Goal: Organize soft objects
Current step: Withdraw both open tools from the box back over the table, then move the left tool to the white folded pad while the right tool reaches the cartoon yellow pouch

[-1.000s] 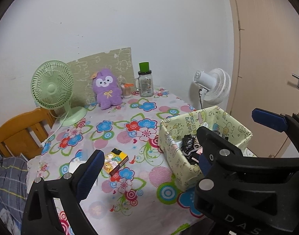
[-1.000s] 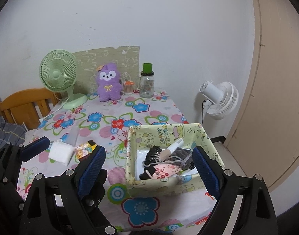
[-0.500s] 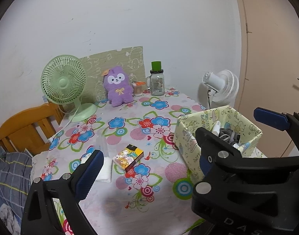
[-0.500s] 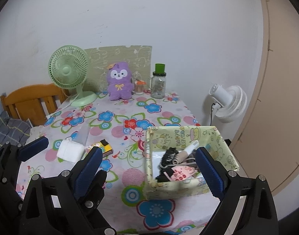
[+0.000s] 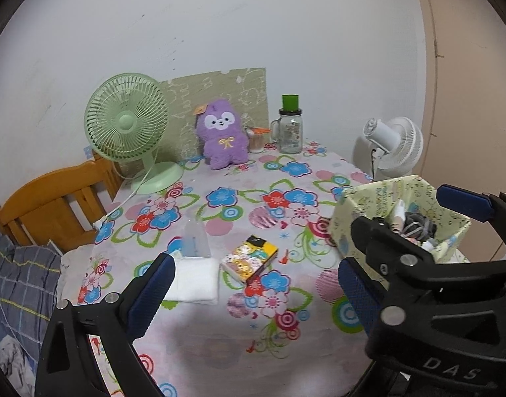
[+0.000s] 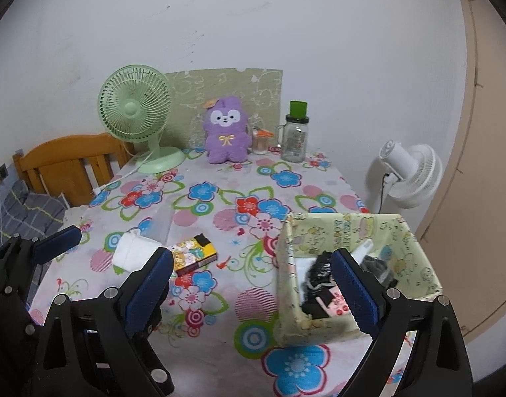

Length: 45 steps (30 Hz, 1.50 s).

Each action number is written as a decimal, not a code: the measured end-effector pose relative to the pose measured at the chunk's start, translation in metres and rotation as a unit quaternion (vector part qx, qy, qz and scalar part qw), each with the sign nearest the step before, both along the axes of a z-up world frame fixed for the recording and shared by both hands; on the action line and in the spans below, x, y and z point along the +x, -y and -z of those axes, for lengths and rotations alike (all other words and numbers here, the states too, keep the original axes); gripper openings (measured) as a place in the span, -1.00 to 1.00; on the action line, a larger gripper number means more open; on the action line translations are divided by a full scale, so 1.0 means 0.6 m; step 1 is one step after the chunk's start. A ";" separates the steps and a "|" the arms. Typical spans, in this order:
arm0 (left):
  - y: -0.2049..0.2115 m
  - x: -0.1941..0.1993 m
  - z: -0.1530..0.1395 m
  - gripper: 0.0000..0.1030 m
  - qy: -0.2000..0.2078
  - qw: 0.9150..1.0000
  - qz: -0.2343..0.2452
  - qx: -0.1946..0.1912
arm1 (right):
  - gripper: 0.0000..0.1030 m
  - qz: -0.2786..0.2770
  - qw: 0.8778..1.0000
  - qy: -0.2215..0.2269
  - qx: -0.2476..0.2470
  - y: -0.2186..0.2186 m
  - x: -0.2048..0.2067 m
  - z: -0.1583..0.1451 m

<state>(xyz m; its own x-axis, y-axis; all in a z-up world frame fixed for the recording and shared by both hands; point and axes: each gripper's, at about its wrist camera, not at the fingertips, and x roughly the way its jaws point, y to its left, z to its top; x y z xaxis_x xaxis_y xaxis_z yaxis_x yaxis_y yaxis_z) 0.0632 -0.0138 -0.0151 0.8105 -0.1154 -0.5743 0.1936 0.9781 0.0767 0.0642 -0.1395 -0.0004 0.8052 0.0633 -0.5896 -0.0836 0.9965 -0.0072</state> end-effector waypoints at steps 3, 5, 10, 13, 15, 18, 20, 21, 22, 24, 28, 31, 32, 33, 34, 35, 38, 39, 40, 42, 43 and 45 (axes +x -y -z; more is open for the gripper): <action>-0.010 0.010 0.008 0.94 -0.006 1.000 -0.006 0.003 | 0.89 -0.006 1.000 -0.006 0.002 -0.007 0.011 0.008; -0.015 0.016 0.014 0.94 -0.010 1.000 -0.009 0.003 | 0.89 -0.009 1.000 -0.013 0.001 -0.012 0.020 0.015; -0.033 0.031 0.031 0.94 -0.024 1.000 -0.015 0.001 | 0.89 -0.017 1.000 -0.020 -0.004 -0.030 0.036 0.030; -0.045 0.041 0.040 0.94 -0.032 0.999 -0.024 0.003 | 0.89 -0.024 0.999 -0.025 0.000 -0.039 0.044 0.040; -0.051 0.047 0.044 0.94 -0.036 0.999 -0.028 0.002 | 0.89 -0.027 0.999 -0.029 0.001 -0.045 0.050 0.046; -0.062 0.055 0.056 0.94 -0.046 0.998 -0.035 0.000 | 0.89 -0.031 0.999 -0.036 -0.001 -0.054 0.059 0.056; -0.068 0.061 0.062 0.94 -0.052 0.998 -0.038 0.000 | 0.89 -0.035 0.999 -0.040 -0.003 -0.059 0.064 0.062; -0.069 0.063 0.065 0.94 -0.054 0.998 -0.040 0.001 | 0.89 -0.037 0.998 -0.041 -0.003 -0.061 0.066 0.065; -0.073 0.067 0.069 0.94 -0.057 0.997 -0.043 0.001 | 0.89 -0.040 0.998 -0.043 -0.003 -0.064 0.069 0.069; -0.078 0.071 0.075 0.94 -0.062 0.997 -0.046 0.002 | 0.89 -0.043 0.998 -0.048 -0.003 -0.068 0.075 0.076; -0.087 0.081 0.088 0.94 -0.072 0.996 -0.051 0.001 | 0.89 -0.049 0.997 -0.055 -0.005 -0.079 0.086 0.086; -0.092 0.087 0.096 0.94 -0.078 0.996 -0.053 0.003 | 0.89 -0.053 0.997 -0.060 -0.009 -0.086 0.093 0.094; -0.093 0.089 0.098 0.94 -0.080 0.995 -0.053 0.004 | 0.89 -0.054 0.997 -0.061 -0.009 -0.087 0.095 0.096; -0.095 0.091 0.101 0.94 -0.082 0.995 -0.055 0.006 | 0.89 -0.055 0.996 -0.064 -0.009 -0.089 0.098 0.099; -0.096 0.094 0.103 0.94 -0.084 0.995 -0.056 0.007 | 0.89 -0.055 0.996 -0.067 -0.009 -0.091 0.101 0.103; -0.097 0.096 0.107 0.94 -0.087 0.995 -0.057 0.010 | 0.89 -0.056 0.996 -0.069 -0.009 -0.092 0.104 0.106; -0.102 0.107 0.118 0.94 -0.096 0.993 -0.065 0.013 | 0.89 -0.054 0.995 -0.081 -0.010 -0.098 0.117 0.119; -0.105 0.112 0.123 0.94 -0.100 0.993 -0.069 0.012 | 0.89 -0.055 0.995 -0.083 -0.010 -0.100 0.121 0.123; -0.108 0.116 0.127 0.94 -0.104 0.992 -0.071 0.010 | 0.89 -0.055 0.995 -0.086 -0.010 -0.102 0.126 0.127; -0.111 0.122 0.134 0.94 -0.110 0.991 -0.075 0.010 | 0.89 -0.056 0.994 -0.090 -0.011 -0.104 0.133 0.133; -0.112 0.127 0.138 0.94 -0.114 0.991 -0.076 0.012 | 0.89 -0.057 0.994 -0.093 -0.011 -0.105 0.137 0.137; -0.113 0.134 0.146 0.94 -0.118 0.990 -0.079 0.015 | 0.89 -0.061 0.993 -0.102 -0.011 -0.108 0.147 0.145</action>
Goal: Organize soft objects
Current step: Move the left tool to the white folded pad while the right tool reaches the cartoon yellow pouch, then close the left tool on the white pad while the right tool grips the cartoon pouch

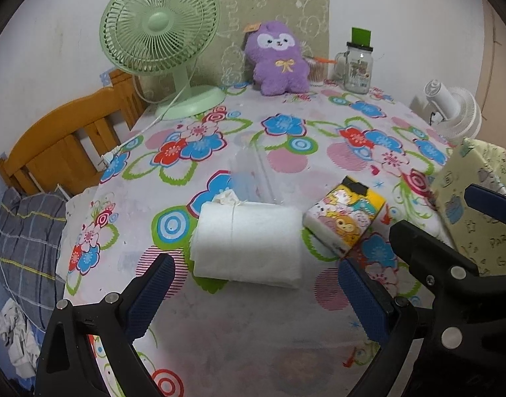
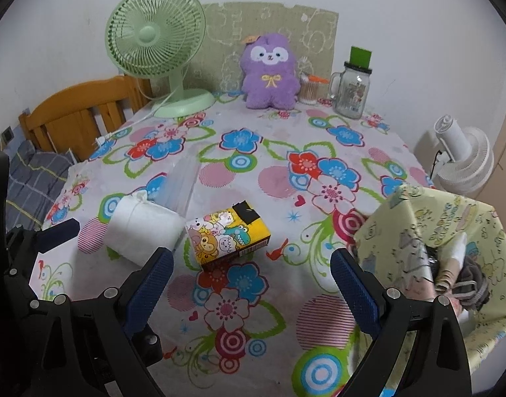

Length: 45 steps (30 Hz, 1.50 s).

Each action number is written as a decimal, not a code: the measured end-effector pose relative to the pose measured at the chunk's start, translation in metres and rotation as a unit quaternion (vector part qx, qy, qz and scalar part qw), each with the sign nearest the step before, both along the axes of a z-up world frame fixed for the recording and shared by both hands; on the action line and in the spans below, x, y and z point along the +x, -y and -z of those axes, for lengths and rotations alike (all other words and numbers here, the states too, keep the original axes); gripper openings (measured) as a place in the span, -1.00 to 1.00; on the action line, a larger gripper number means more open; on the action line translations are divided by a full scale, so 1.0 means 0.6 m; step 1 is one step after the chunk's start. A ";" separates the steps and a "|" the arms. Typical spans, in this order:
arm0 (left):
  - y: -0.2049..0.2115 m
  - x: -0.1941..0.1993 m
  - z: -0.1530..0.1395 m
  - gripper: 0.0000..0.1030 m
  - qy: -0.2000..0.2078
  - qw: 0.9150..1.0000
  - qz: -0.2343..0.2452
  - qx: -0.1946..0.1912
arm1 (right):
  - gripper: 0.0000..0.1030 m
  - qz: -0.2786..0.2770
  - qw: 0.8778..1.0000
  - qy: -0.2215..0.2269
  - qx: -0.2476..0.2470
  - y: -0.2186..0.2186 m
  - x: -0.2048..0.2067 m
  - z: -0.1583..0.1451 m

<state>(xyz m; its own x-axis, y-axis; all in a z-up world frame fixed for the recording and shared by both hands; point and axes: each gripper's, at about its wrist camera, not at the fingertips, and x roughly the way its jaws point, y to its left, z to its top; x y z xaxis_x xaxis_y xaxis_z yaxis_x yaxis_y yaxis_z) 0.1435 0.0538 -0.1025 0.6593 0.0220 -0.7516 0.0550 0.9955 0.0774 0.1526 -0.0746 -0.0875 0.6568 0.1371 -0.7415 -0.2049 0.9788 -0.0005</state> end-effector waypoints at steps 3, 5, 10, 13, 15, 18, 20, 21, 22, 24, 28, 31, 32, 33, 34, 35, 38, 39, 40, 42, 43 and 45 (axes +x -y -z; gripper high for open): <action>0.000 0.008 0.010 0.94 -0.008 1.000 -0.002 0.001 | 0.89 -0.002 1.000 -0.010 0.001 -0.003 0.013 0.012; 0.001 0.015 0.016 0.94 -0.014 1.000 -0.003 0.003 | 0.89 -0.005 1.000 -0.015 -0.001 -0.005 0.022 0.019; 0.000 0.032 0.031 0.94 -0.029 1.000 -0.006 0.007 | 0.89 -0.013 1.000 -0.023 -0.006 -0.011 0.040 0.033; -0.001 0.041 0.038 0.93 -0.036 0.999 -0.009 0.008 | 0.89 -0.015 0.999 -0.031 -0.007 -0.013 0.054 0.042; -0.003 0.046 0.043 0.93 -0.039 0.999 -0.010 0.008 | 0.89 -0.015 0.999 -0.037 -0.006 -0.013 0.061 0.048; -0.005 0.052 0.048 0.93 -0.044 0.999 -0.012 0.008 | 0.89 -0.017 0.999 -0.049 0.000 -0.014 0.072 0.057; -0.007 0.057 0.052 0.93 -0.046 0.999 -0.015 0.006 | 0.89 -0.016 0.999 -0.051 0.000 -0.016 0.078 0.062; -0.009 0.059 0.054 0.93 -0.047 0.999 -0.018 0.005 | 0.89 -0.015 0.999 -0.051 -0.001 -0.017 0.081 0.064; -0.011 0.062 0.055 0.93 -0.048 0.999 -0.020 0.004 | 0.89 -0.014 0.999 -0.051 -0.002 -0.018 0.082 0.065; -0.013 0.065 0.058 0.93 -0.050 0.998 -0.023 0.001 | 0.89 -0.016 0.998 -0.054 0.000 -0.021 0.088 0.069; -0.014 0.070 0.063 0.92 -0.053 0.998 -0.023 -0.004 | 0.89 -0.015 0.998 -0.060 0.002 -0.024 0.098 0.076; -0.013 0.074 0.066 0.93 -0.055 0.998 -0.019 -0.007 | 0.89 -0.018 0.998 -0.061 0.001 -0.028 0.102 0.079; -0.014 0.075 0.067 0.93 -0.056 0.998 -0.019 -0.010 | 0.89 -0.019 0.998 -0.058 0.001 -0.029 0.103 0.080; -0.015 0.077 0.067 0.92 -0.056 0.998 -0.019 -0.013 | 0.89 -0.019 0.998 -0.055 0.000 -0.030 0.103 0.079; -0.015 0.079 0.067 0.92 -0.056 0.998 -0.020 -0.015 | 0.89 -0.019 0.998 -0.053 -0.001 -0.031 0.105 0.079; -0.015 0.080 0.068 0.92 -0.056 0.998 -0.021 -0.016 | 0.89 -0.019 0.998 -0.052 -0.002 -0.032 0.107 0.079; -0.014 0.082 0.068 0.92 -0.055 0.998 -0.020 -0.019 | 0.89 -0.020 0.998 -0.055 -0.001 -0.035 0.111 0.081; -0.014 0.082 0.068 0.87 -0.054 0.998 -0.018 -0.021 | 0.89 -0.019 0.998 -0.055 -0.001 -0.036 0.112 0.082; -0.014 0.081 0.067 0.78 -0.054 0.998 -0.013 -0.026 | 0.89 -0.019 0.998 -0.055 -0.001 -0.036 0.113 0.082; -0.014 0.081 0.066 0.70 -0.055 0.998 -0.008 -0.033 | 0.89 -0.020 0.998 -0.055 0.000 -0.037 0.114 0.083; -0.013 0.080 0.065 0.66 -0.054 0.998 -0.008 -0.032 | 0.89 -0.021 0.998 -0.056 0.000 -0.038 0.115 0.084; -0.013 0.078 0.064 0.59 -0.051 0.998 -0.004 -0.030 | 0.89 -0.024 0.998 -0.057 0.000 -0.041 0.116 0.084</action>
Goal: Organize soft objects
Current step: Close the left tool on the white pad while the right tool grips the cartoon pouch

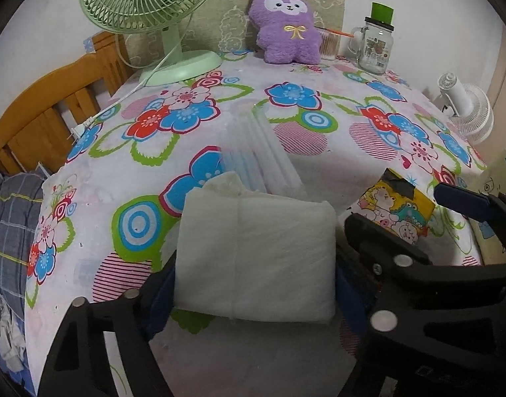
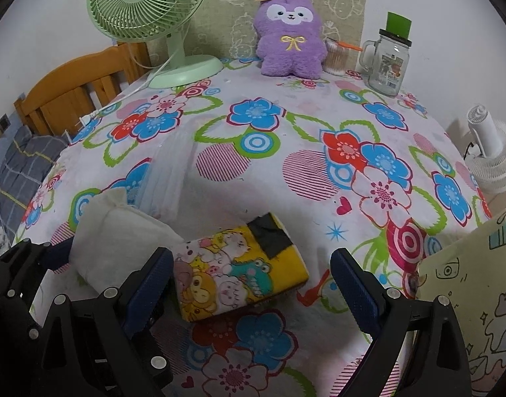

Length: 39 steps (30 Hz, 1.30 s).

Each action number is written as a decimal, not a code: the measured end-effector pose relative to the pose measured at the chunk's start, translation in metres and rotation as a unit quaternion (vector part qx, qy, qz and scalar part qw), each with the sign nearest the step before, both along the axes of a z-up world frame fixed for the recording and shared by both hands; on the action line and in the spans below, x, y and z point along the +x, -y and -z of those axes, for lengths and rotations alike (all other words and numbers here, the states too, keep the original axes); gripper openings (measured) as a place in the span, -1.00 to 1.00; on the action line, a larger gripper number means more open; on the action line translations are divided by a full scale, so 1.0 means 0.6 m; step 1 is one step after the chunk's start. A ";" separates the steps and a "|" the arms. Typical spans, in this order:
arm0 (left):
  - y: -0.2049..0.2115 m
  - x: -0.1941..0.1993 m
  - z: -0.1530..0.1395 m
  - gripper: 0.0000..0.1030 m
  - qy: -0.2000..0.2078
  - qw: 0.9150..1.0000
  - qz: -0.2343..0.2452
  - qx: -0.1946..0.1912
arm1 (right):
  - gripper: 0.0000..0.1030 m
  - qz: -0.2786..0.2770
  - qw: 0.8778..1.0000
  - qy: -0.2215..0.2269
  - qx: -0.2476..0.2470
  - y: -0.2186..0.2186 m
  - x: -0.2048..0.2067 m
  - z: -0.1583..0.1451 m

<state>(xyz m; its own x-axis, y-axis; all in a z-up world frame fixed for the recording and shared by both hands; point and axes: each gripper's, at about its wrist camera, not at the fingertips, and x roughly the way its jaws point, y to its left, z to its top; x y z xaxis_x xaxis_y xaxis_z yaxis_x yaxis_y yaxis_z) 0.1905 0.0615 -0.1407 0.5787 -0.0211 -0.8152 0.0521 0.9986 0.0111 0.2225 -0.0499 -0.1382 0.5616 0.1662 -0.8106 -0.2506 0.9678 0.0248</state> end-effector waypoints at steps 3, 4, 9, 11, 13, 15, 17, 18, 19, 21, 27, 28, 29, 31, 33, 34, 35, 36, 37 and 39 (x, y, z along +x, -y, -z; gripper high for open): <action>-0.002 -0.005 -0.004 0.45 0.004 1.000 0.000 0.013 | 0.89 -0.001 1.000 -0.003 -0.003 -0.005 0.003 0.002; -0.003 -0.007 -0.004 0.44 0.004 1.000 -0.002 0.017 | 0.89 0.001 1.000 -0.005 -0.004 -0.006 0.006 0.005; -0.009 -0.007 -0.002 0.44 0.005 1.000 -0.003 0.013 | 0.89 0.012 1.000 -0.026 0.007 -0.007 0.014 0.018; -0.009 -0.009 -0.002 0.42 0.007 1.000 -0.002 0.014 | 0.89 0.017 0.999 -0.036 0.011 -0.005 0.017 0.023; -0.008 -0.010 -0.002 0.41 0.007 1.000 -0.001 0.013 | 0.89 0.024 0.999 -0.039 0.009 -0.003 0.019 0.027; -0.008 -0.012 -0.002 0.38 0.007 1.000 0.001 0.013 | 0.78 0.023 0.999 -0.037 0.011 -0.003 0.016 0.027; -0.005 -0.013 -0.003 0.34 0.007 1.000 0.002 0.013 | 0.68 0.017 0.999 -0.035 0.015 -0.005 0.012 0.024; -0.003 -0.015 -0.004 0.32 0.007 1.000 0.002 0.013 | 0.68 0.018 0.999 -0.033 0.013 -0.006 0.010 0.024; -0.002 -0.016 -0.004 0.30 0.006 1.000 0.002 0.013 | 0.66 0.017 0.999 -0.033 0.012 -0.005 0.008 0.023; 0.001 -0.021 -0.005 0.26 0.004 1.000 0.002 0.010 | 0.65 0.015 0.999 -0.032 0.011 -0.004 0.003 0.021; 0.011 -0.036 -0.007 0.13 -0.002 1.000 -0.001 0.012 | 0.65 0.012 1.000 -0.025 0.005 0.004 -0.017 0.013; 0.013 -0.038 -0.008 0.13 -0.003 1.000 -0.001 0.013 | 0.65 0.010 1.000 -0.023 0.003 0.006 -0.022 0.011; 0.015 -0.041 -0.008 0.13 -0.003 1.000 -0.001 0.013 | 0.65 0.010 1.000 -0.022 0.002 0.006 -0.025 0.010; 0.019 -0.047 -0.008 0.12 -0.003 1.000 0.000 0.014 | 0.65 0.009 1.000 -0.021 0.002 0.011 -0.033 0.008; 0.023 -0.055 -0.010 0.12 -0.002 1.000 0.000 0.014 | 0.65 0.010 1.000 -0.020 0.004 0.014 -0.042 0.005; 0.024 -0.059 -0.011 0.12 -0.001 1.000 0.000 0.014 | 0.65 0.010 1.000 -0.018 0.004 0.017 -0.047 0.003; 0.026 -0.063 -0.013 0.12 0.001 1.000 -0.001 0.014 | 0.65 0.011 1.000 -0.017 0.004 0.018 -0.051 0.001; 0.029 -0.068 -0.015 0.11 0.003 1.000 0.000 0.014 | 0.65 0.011 1.000 -0.016 0.004 0.020 -0.055 -0.001; 0.031 -0.071 -0.016 0.12 0.005 1.000 0.000 0.014 | 0.65 0.012 1.000 -0.014 0.004 0.023 -0.059 -0.003; 0.034 -0.079 -0.019 0.12 0.008 1.000 0.001 0.014 | 0.65 0.014 1.000 -0.011 0.004 0.026 -0.068 -0.007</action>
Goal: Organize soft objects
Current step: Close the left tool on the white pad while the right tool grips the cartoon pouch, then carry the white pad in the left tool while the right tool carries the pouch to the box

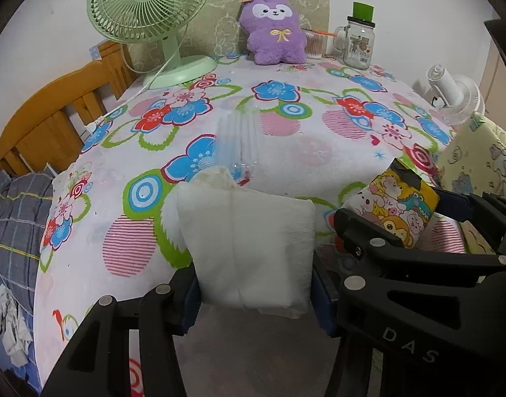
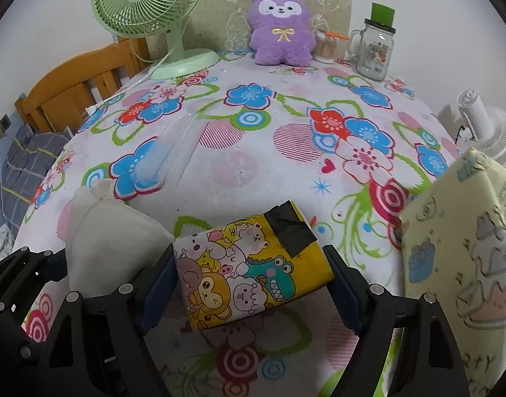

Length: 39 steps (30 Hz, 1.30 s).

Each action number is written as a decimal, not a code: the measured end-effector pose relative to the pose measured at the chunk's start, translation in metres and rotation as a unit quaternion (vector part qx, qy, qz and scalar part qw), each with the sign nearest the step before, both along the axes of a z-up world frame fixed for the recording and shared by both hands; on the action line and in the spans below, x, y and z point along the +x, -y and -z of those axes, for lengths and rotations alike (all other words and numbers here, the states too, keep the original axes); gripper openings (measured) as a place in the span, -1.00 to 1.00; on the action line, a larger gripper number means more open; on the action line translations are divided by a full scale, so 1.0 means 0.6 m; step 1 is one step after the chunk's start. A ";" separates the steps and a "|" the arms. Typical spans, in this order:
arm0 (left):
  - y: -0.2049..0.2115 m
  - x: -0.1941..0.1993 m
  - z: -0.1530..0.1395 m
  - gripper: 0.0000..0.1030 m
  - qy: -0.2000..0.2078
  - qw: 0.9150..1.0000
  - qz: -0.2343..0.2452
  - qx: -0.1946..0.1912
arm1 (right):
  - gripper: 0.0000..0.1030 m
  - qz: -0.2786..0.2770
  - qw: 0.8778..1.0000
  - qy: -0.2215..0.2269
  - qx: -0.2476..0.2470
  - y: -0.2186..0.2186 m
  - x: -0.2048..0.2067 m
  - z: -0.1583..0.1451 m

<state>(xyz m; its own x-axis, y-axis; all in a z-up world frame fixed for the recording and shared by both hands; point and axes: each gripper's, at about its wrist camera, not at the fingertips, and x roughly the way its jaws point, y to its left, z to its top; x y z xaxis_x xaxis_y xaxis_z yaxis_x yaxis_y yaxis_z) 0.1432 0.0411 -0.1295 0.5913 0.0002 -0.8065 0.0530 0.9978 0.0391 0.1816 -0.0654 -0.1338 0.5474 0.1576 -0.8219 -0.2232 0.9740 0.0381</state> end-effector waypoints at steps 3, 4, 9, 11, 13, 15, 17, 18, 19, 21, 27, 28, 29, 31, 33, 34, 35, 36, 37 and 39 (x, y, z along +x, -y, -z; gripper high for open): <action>0.005 -0.013 -0.005 0.12 0.004 1.000 0.002 0.000 | 0.65 0.002 1.000 0.003 0.001 0.005 -0.013 -0.005; 0.006 -0.015 -0.006 0.12 0.005 1.000 0.002 0.000 | 0.65 0.002 1.000 0.004 0.001 0.007 -0.017 -0.007; 0.011 -0.034 -0.017 0.12 0.015 1.000 0.002 0.001 | 0.65 0.004 1.000 0.014 0.002 0.012 -0.038 -0.021; 0.013 -0.041 -0.023 0.11 0.019 1.000 0.001 0.001 | 0.65 0.004 1.000 0.018 0.004 0.015 -0.047 -0.028; 0.016 -0.048 -0.027 0.11 0.024 1.000 0.002 0.001 | 0.65 0.004 1.000 0.023 0.004 0.017 -0.055 -0.034; 0.019 -0.055 -0.033 0.11 0.028 1.000 0.003 0.001 | 0.65 0.005 1.000 0.029 0.004 0.020 -0.064 -0.042; 0.023 -0.063 -0.039 0.11 0.034 0.999 0.005 0.002 | 0.65 0.007 0.999 0.034 0.004 0.024 -0.073 -0.048; 0.024 -0.067 -0.042 0.11 0.036 0.999 0.005 0.002 | 0.65 0.008 0.999 0.036 0.005 0.026 -0.076 -0.051; 0.026 -0.071 -0.045 0.11 0.039 0.999 0.007 0.002 | 0.65 0.009 0.999 0.039 0.006 0.029 -0.080 -0.054; 0.030 -0.077 -0.049 0.11 0.043 0.999 0.009 0.002 | 0.65 0.012 0.999 0.043 0.004 0.034 -0.087 -0.059; 0.042 -0.091 -0.059 0.10 0.048 0.999 0.016 -0.005 | 0.65 0.022 0.998 0.055 -0.003 0.046 -0.107 -0.074; 0.044 -0.093 -0.062 0.10 0.050 0.999 0.016 -0.006 | 0.65 0.023 0.998 0.056 -0.002 0.048 -0.110 -0.076; 0.046 -0.096 -0.064 0.10 0.052 0.999 0.016 -0.005 | 0.65 0.024 0.998 0.059 -0.001 0.051 -0.114 -0.080; 0.050 -0.102 -0.071 0.10 0.057 0.998 0.017 -0.005 | 0.65 0.025 0.998 0.063 -0.001 0.055 -0.120 -0.087; 0.053 -0.106 -0.077 0.10 0.061 0.998 0.018 -0.004 | 0.65 0.026 0.997 0.067 0.000 0.059 -0.126 -0.095; 0.055 -0.110 -0.082 0.10 0.064 0.998 0.018 -0.004 | 0.65 0.027 0.997 0.068 0.001 0.061 -0.129 -0.100; 0.057 -0.112 -0.087 0.10 0.065 0.998 0.018 -0.004 | 0.65 0.029 0.997 0.068 0.001 0.063 -0.131 -0.103; 0.057 -0.115 -0.090 0.10 0.066 0.998 0.019 -0.006 | 0.65 0.030 0.997 0.068 0.002 0.065 -0.134 -0.108; 0.058 -0.118 -0.096 0.10 0.069 0.997 0.020 -0.008 | 0.65 0.030 0.997 0.071 0.004 0.067 -0.137 -0.114; 0.060 -0.125 -0.107 0.10 0.076 0.997 0.019 -0.009 | 0.65 0.029 0.997 0.076 0.006 0.070 -0.142 -0.126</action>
<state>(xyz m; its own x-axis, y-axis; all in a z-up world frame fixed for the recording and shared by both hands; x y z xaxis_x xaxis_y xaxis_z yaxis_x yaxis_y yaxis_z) 0.0682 0.0049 -0.0651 0.7055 -0.0386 -0.7077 0.0863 0.9958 0.0317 0.0964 -0.1073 -0.0582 0.6733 0.1313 -0.7276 -0.1710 0.9851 0.0196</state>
